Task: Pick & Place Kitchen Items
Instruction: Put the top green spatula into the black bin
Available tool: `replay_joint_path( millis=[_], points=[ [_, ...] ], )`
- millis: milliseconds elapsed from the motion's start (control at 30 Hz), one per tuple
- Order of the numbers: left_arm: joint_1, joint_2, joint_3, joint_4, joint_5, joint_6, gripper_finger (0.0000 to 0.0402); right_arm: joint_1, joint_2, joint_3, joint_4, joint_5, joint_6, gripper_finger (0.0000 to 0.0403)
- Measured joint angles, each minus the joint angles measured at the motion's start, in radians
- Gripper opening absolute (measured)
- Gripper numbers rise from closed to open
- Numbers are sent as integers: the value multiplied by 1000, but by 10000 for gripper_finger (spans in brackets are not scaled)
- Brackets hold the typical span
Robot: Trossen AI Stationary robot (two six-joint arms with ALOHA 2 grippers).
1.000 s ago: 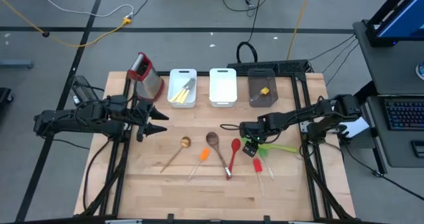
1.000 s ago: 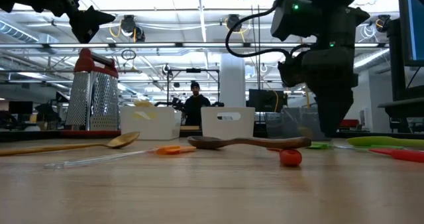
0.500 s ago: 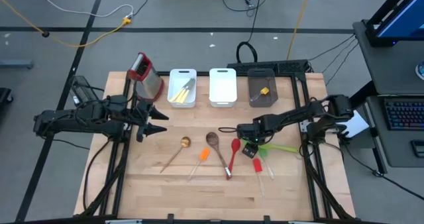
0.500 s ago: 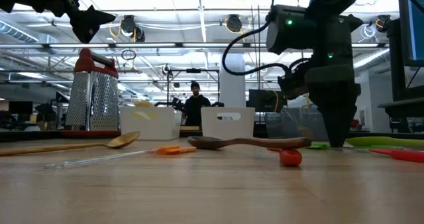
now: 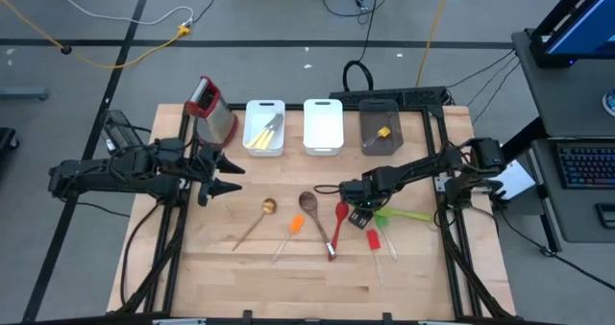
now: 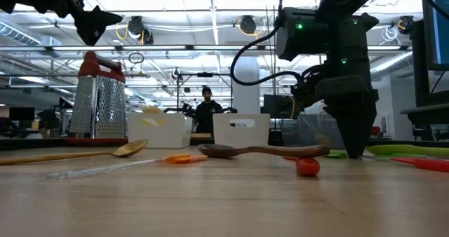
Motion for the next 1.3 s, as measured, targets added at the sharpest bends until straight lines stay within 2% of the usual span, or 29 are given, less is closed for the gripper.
replay_joint_path(
  millis=[367,667,1033,1300],
  points=[
    [0,0,0,1,0,1,269,-1,0,-1,3,79,140,124],
    [0,0,0,1,0,0,269,-36,0,-1,5,84,246,105],
    [0,0,0,1,0,-6,269,-52,0,-1,16,110,314,44],
    [0,0,0,1,0,-6,269,-55,0,-1,25,119,379,40]
  ],
)
